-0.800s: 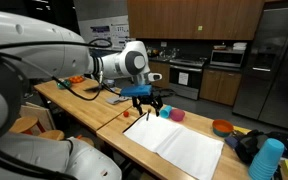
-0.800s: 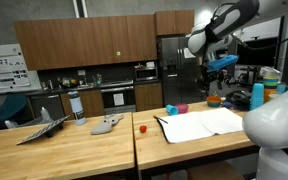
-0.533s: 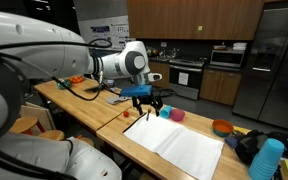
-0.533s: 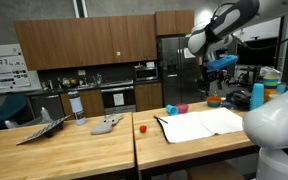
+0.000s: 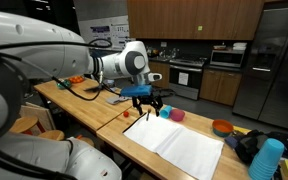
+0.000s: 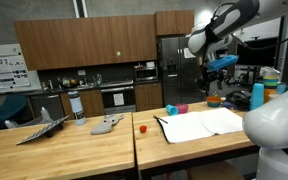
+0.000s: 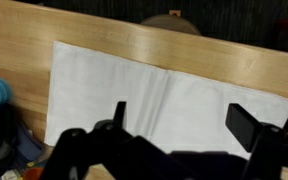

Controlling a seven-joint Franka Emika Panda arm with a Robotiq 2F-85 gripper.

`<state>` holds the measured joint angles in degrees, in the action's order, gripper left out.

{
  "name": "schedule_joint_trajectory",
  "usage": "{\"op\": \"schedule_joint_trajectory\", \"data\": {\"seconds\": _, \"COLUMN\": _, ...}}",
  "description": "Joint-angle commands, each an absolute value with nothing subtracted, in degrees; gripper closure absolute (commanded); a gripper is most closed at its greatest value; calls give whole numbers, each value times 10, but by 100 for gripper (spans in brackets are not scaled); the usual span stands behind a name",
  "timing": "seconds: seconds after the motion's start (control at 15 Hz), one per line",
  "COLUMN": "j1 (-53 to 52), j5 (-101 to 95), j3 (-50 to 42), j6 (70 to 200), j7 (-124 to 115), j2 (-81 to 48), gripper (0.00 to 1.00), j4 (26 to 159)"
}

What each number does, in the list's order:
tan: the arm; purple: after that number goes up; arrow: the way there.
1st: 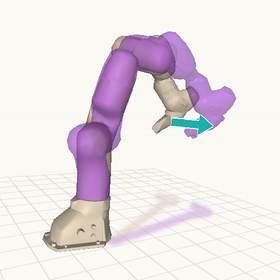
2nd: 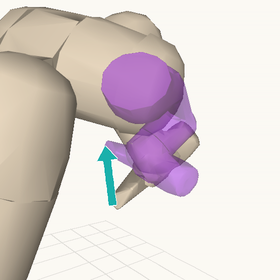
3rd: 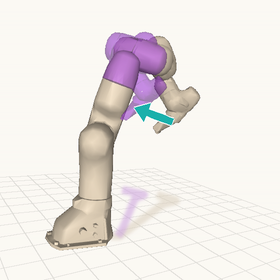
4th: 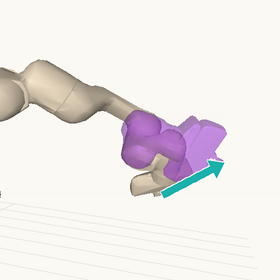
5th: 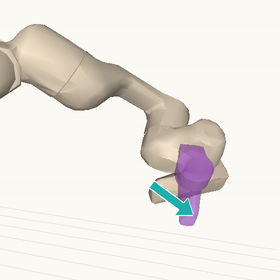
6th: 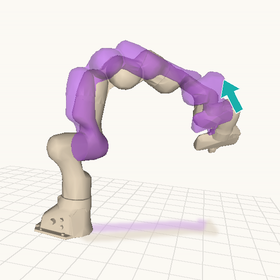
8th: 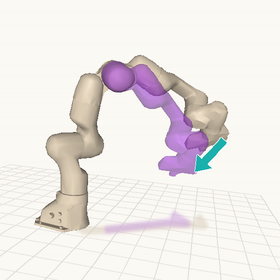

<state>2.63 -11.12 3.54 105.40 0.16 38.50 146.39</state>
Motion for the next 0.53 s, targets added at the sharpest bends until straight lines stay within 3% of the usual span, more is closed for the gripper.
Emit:
{"op": "schedule_joint_trajectory", "data": {"seconds": 0.0, "j1": 17, "j5": -116, "j3": 28, "j6": 1052, "j7": -3, "j2": 384, "gripper": 0, "j4": 1463}}
{"op": "schedule_joint_trajectory", "data": {"seconds": 0.47, "j1": 54, "j5": -194, "j3": 0, "j6": 1087, "j7": 4, "j2": 305, "gripper": 0, "j4": 1424}}
